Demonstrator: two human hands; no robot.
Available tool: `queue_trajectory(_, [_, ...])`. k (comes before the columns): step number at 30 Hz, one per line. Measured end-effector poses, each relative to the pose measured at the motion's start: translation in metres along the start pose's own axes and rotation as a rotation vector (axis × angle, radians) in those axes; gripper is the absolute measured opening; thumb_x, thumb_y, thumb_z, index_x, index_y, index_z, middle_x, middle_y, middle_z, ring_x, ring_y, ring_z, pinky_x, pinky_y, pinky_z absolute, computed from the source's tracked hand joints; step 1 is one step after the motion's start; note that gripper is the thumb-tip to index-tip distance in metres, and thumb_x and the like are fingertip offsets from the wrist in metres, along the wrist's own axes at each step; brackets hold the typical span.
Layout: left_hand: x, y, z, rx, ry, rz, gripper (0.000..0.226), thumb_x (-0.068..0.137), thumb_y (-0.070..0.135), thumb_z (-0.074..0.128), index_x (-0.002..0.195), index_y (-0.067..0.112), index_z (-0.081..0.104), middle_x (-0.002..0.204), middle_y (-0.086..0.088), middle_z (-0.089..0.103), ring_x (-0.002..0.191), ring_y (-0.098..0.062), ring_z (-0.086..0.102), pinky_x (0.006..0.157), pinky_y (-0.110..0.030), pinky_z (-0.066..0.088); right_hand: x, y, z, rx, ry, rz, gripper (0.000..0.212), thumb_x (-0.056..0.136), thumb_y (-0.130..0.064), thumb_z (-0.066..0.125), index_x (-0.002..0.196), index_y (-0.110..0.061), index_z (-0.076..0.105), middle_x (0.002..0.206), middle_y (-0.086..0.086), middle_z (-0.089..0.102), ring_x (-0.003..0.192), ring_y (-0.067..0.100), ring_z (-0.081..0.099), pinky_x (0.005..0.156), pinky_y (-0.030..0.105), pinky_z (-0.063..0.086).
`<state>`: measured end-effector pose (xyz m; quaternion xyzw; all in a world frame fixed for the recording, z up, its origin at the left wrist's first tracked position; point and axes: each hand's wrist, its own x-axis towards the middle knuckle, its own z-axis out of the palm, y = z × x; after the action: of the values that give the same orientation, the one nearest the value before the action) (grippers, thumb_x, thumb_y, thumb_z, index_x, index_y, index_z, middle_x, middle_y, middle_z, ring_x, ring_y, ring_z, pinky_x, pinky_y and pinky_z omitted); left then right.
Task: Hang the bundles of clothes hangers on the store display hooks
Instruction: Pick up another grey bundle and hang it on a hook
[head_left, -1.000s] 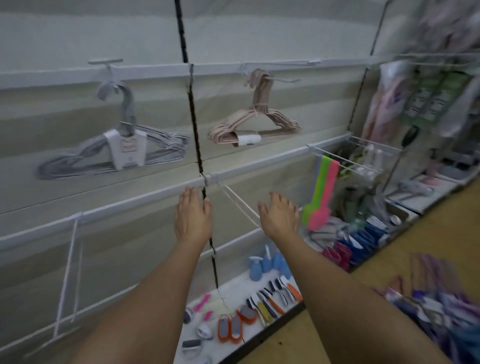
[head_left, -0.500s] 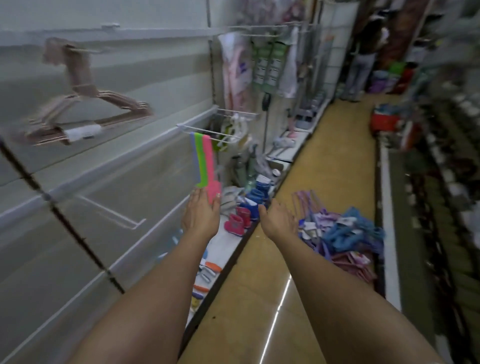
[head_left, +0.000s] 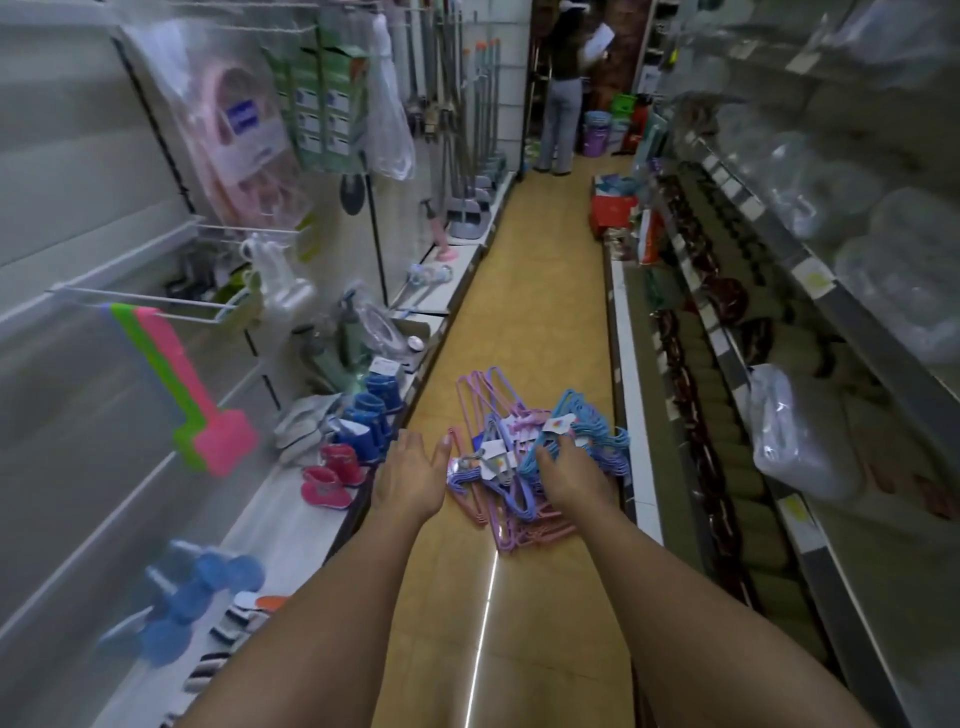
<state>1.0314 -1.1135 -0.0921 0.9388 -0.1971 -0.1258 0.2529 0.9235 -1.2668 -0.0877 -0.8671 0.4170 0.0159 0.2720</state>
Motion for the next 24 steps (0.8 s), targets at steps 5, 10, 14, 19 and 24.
queue_trajectory(5, [0.053, 0.039, 0.047, 0.015, -0.053, -0.002, 0.066, 0.099, 0.052, 0.024, 0.147, 0.007, 0.025, 0.157, -0.012, 0.018, 0.144, -0.025, 0.020, 0.115, -0.040, 0.021, 0.066, 0.039, -0.012, 0.010, -0.005, 0.058, 0.055, 0.100, -0.047, 0.030, 0.142, -0.011, 0.034, 0.136, 0.015, 0.050, 0.122, 0.034, 0.049, 0.098, 0.044, 0.041])
queue_trajectory(10, [0.111, 0.053, 0.079, 0.038, -0.097, -0.009, 0.066, 0.098, 0.051, 0.025, 0.148, 0.008, 0.025, 0.157, -0.013, 0.016, 0.144, -0.027, 0.020, 0.115, -0.045, 0.023, 0.127, 0.047, -0.010, 0.004, -0.041, 0.087, 0.057, 0.100, -0.046, 0.030, 0.146, -0.012, 0.028, 0.140, 0.015, 0.046, 0.125, 0.035, 0.047, 0.100, 0.045, 0.040])
queue_trajectory(14, [0.173, 0.055, 0.097, 0.056, -0.128, -0.018, 0.065, 0.099, 0.050, 0.025, 0.148, 0.007, 0.024, 0.157, -0.013, 0.018, 0.144, -0.026, 0.020, 0.115, -0.044, 0.023, 0.185, 0.044, -0.002, 0.035, -0.054, 0.116, 0.055, 0.100, -0.045, 0.032, 0.144, -0.011, 0.032, 0.139, 0.016, 0.046, 0.124, 0.036, 0.047, 0.098, 0.043, 0.042])
queue_trajectory(19, [0.261, 0.062, 0.108, 0.023, -0.161, -0.002, 0.065, 0.099, 0.050, 0.027, 0.146, 0.006, 0.028, 0.153, -0.013, 0.028, 0.139, -0.028, 0.029, 0.112, -0.045, 0.028, 0.265, 0.026, 0.001, 0.051, -0.045, 0.150, 0.052, 0.101, -0.044, 0.031, 0.138, -0.009, 0.039, 0.134, 0.013, 0.051, 0.119, 0.034, 0.051, 0.094, 0.043, 0.045])
queue_trajectory(24, [0.334, 0.052, 0.124, 0.037, -0.226, -0.003, 0.067, 0.099, 0.051, 0.025, 0.148, 0.005, 0.022, 0.157, -0.013, 0.018, 0.144, -0.025, 0.020, 0.115, -0.040, 0.023, 0.345, 0.004, 0.018, 0.056, -0.067, 0.180, 0.059, 0.100, -0.046, 0.031, 0.146, -0.010, 0.030, 0.144, 0.014, 0.043, 0.126, 0.035, 0.047, 0.100, 0.044, 0.042])
